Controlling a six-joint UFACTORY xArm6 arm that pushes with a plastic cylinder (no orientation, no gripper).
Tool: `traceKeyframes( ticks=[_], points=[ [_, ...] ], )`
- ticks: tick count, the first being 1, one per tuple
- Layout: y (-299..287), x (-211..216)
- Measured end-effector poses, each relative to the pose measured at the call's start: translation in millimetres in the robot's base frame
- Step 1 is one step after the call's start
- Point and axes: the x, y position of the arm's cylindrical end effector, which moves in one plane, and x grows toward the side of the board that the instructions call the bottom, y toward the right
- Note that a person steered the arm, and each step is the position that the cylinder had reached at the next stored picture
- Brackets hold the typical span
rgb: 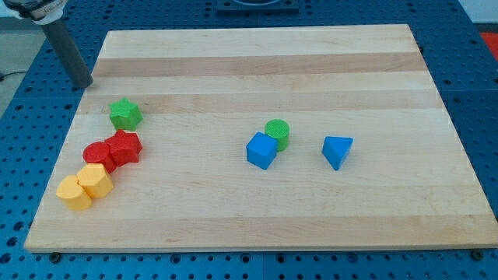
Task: Move the green star to the left of the blue cube
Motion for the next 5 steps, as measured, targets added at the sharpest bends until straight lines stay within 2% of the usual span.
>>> traceKeyframes(
  ticks=[1, 2, 4, 5],
  points=[
    [31.7, 23.0],
    [25.8, 64.6],
    [97.7, 68.9],
    [98.3, 80.0]
  ],
)
